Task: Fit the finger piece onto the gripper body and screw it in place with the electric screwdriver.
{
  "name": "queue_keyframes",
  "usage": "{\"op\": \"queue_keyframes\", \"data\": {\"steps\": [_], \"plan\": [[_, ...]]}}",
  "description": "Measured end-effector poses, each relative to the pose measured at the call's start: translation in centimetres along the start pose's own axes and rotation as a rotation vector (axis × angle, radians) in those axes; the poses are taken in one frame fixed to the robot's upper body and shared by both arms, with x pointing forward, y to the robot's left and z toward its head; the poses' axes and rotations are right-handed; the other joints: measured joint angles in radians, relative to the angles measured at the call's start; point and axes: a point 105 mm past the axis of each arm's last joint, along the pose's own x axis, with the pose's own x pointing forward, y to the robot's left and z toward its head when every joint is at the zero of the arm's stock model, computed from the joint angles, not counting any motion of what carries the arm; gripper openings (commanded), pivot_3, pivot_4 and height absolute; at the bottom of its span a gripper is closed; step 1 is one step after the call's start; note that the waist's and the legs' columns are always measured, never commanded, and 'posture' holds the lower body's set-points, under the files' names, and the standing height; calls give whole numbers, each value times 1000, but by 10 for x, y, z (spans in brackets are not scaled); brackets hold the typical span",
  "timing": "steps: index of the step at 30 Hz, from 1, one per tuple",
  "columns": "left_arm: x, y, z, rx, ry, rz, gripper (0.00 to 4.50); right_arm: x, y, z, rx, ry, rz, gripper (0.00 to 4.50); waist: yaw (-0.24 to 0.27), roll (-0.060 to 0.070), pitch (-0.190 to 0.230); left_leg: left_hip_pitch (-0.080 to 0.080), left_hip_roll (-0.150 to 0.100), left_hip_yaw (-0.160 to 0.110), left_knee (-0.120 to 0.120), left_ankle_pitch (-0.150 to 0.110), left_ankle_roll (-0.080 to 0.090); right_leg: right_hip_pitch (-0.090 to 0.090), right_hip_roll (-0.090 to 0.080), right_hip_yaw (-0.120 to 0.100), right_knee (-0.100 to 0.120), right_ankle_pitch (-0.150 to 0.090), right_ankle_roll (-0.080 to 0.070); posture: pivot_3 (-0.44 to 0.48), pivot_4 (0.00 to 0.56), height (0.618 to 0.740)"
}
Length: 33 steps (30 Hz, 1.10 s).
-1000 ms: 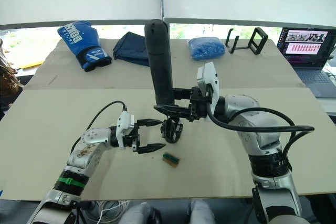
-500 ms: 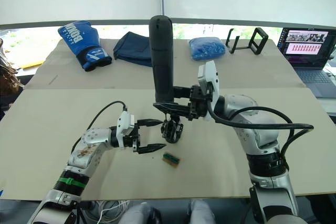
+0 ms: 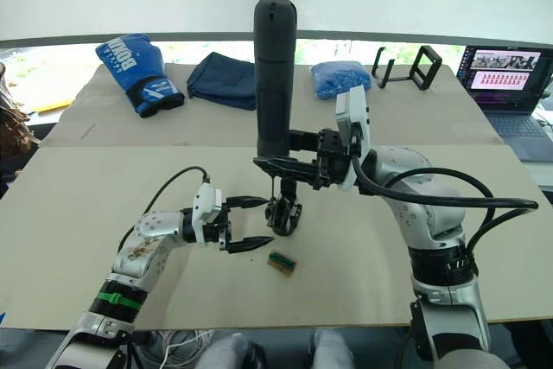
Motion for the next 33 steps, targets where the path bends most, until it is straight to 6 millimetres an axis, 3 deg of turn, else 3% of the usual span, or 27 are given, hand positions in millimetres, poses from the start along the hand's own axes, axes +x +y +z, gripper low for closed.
{"op": "queue_keyframes", "data": {"steps": [33], "plan": [[1,0,0,-1,-3,6,4500,2,-2,-11,43,73,2,1907,0,0,0,0,0,0,0,0,0,0,0,0,0,0,0,0,150,740]]}}
